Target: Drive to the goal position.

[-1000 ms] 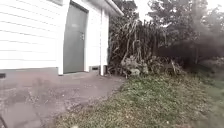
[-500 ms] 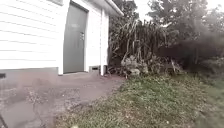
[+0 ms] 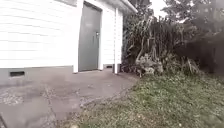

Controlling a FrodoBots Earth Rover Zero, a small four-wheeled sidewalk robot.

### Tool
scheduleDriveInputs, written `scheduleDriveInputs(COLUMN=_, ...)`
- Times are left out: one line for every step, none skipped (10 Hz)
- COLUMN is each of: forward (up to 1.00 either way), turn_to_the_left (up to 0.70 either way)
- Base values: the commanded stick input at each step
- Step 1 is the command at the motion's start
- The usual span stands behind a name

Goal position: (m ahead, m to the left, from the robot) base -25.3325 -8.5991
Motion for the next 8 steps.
scheduleDriveInputs(forward=0.04, turn_to_the_left=0.7)
scheduleDriveInputs(forward=0.04, turn_to_the_left=0.7)
scheduleDriveInputs(forward=0.04, turn_to_the_left=0.7)
scheduleDriveInputs(forward=0.04, turn_to_the_left=0.7)
scheduleDriveInputs(forward=0.04, turn_to_the_left=0.7)
scheduleDriveInputs(forward=0.04, turn_to_the_left=0.7)
scheduleDriveInputs(forward=0.04, turn_to_the_left=0.7)
scheduleDriveInputs(forward=0.04, turn_to_the_left=0.7)
